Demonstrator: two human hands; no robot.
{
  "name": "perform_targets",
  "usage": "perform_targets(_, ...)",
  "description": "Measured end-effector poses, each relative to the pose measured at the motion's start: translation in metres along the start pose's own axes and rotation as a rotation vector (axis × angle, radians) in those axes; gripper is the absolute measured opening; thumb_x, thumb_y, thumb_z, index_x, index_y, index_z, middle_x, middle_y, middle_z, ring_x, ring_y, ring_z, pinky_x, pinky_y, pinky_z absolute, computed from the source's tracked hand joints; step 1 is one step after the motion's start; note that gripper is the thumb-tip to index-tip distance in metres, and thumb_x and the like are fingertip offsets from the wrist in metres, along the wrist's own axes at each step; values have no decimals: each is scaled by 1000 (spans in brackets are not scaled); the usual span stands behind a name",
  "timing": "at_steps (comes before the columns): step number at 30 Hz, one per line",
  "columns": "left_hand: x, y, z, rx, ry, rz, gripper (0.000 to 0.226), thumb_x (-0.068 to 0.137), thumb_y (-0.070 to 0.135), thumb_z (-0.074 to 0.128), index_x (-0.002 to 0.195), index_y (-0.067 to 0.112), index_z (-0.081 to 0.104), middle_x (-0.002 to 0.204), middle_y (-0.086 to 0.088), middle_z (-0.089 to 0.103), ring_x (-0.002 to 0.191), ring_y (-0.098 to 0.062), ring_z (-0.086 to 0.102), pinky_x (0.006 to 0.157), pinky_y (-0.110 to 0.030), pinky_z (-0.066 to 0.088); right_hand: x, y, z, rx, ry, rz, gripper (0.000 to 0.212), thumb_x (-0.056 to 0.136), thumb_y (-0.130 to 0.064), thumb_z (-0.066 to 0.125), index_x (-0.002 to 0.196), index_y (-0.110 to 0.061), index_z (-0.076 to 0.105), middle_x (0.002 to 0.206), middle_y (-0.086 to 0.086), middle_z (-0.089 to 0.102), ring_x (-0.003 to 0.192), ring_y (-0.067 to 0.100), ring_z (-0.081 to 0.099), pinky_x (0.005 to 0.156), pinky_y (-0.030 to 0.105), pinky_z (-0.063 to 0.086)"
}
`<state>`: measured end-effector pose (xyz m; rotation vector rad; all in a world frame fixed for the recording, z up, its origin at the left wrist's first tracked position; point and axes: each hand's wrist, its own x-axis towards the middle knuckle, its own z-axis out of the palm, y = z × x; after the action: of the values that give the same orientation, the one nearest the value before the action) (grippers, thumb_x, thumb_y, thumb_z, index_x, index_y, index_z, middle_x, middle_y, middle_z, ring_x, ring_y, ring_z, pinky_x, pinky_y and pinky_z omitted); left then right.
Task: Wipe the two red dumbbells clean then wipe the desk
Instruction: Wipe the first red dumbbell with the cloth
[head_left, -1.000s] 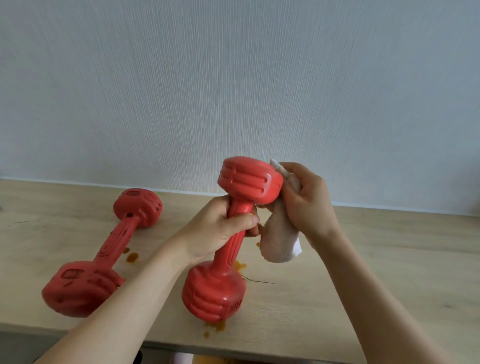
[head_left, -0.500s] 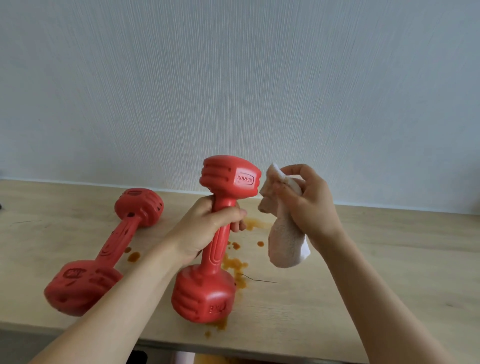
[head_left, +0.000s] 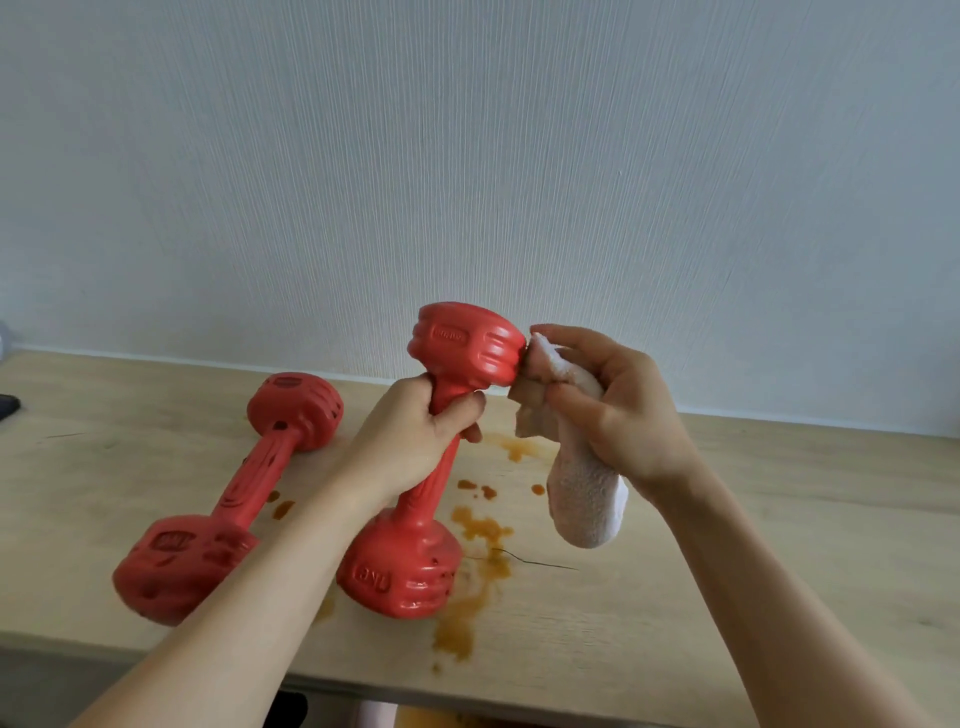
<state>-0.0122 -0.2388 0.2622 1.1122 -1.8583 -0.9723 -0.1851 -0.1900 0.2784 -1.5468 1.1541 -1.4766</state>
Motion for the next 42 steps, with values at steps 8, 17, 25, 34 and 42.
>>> perform_targets(8, -2, -1, 8, -104, -28, -72, 23, 90, 18, 56, 67, 16, 58, 53, 10, 60, 56, -1, 54, 61, -18, 39, -8, -7, 30, -719, 473, -439, 15, 85, -21, 63, 100, -20, 67, 103, 0, 69, 87, 21, 61, 73, 31, 47)
perform_targets(17, -4, -3, 13, -344, -44, -98, 27, 76, 28, 59, 89, 5, 63, 57, 6, 58, 67, -15, 59, 94, -54, 47, -12, 24, 28, -774, 431, -615, 31, 89, -3, 54, 113, -15, 69, 116, 8, 62, 86, 31, 53, 72, 34, 44)
perform_targets(25, -4, -5, 11, -362, -7, -64, 8, 87, 10, 57, 81, 14, 60, 56, 8, 55, 56, -5, 58, 85, -42, 53, -14, 4, 47, -787, 420, -580, 29, 90, -14, 49, 111, -16, 69, 106, 7, 61, 82, 28, 55, 69, 35, 46)
perform_targets(34, -3, -8, 8, -367, 14, -47, 16, 90, 6, 56, 74, 8, 57, 54, 5, 57, 57, -7, 60, 84, -42, 54, -11, 14, 35, -678, 400, -487, 23, 91, -15, 50, 106, -11, 66, 100, 6, 59, 83, 29, 60, 67, 45, 50)
perform_targets(42, -3, -7, 10, -380, 17, -57, 16, 89, 5, 56, 73, 8, 58, 53, 5, 57, 57, -8, 60, 80, -41, 53, -7, 19, 30, -659, 369, -505, 21, 92, -11, 54, 108, -11, 68, 99, 6, 59, 82, 29, 60, 67, 45, 50)
